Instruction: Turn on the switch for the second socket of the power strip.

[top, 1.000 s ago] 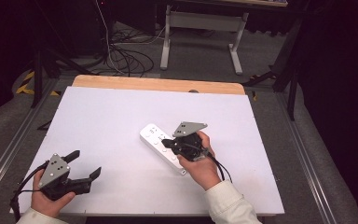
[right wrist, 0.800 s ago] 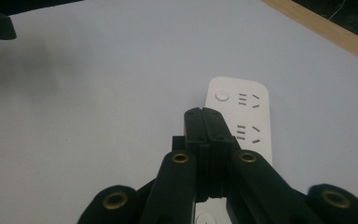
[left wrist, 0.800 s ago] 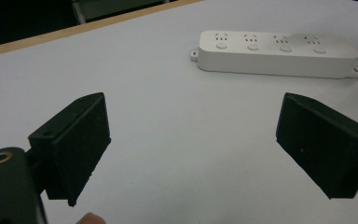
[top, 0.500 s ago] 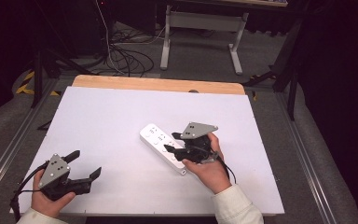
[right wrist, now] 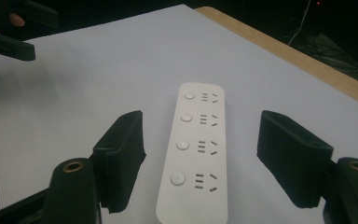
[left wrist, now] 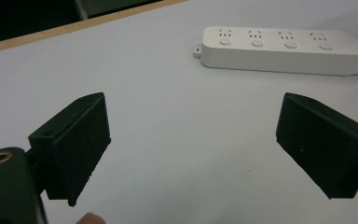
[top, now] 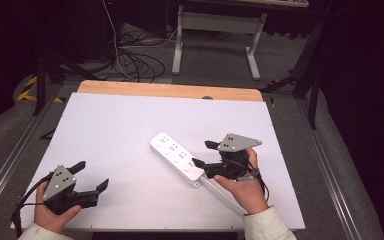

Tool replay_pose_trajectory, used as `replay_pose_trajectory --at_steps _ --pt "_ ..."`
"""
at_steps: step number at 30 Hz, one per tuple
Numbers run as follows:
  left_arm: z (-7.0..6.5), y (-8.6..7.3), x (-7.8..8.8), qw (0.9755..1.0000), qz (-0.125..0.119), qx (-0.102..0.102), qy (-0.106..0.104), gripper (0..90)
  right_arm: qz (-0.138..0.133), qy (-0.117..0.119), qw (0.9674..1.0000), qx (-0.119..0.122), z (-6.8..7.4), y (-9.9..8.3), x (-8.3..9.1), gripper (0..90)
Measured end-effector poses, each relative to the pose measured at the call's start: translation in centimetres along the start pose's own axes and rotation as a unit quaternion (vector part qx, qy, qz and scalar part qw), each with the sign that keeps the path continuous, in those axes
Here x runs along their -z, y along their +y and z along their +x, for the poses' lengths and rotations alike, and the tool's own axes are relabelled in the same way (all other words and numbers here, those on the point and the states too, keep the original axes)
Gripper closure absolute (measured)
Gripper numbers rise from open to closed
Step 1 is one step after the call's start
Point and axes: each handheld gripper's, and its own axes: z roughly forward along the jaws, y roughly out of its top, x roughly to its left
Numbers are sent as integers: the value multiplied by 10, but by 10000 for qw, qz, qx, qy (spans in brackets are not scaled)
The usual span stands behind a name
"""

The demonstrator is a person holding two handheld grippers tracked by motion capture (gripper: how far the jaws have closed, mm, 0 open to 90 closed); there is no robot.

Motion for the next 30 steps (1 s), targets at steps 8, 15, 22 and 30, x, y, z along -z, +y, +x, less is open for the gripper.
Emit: replay_pose_trajectory --at_steps 8,15,22,30 --pt "0 0 1 10000 -18 -15 -12 102 -23 -106 9999 -109 -7 -17 20 267" --pt "0 0 2 10000 -54 -7 -27 103 15 -90 9997 -231 -13 -36 31 201" --pt "0 1 3 9999 -104 -5 -70 100 -44 -198 9993 -318 -20 -57 40 185" --pt "0 1 5 9998 -145 -47 -88 99 -125 -264 9988 -392 -28 -79 51 169"
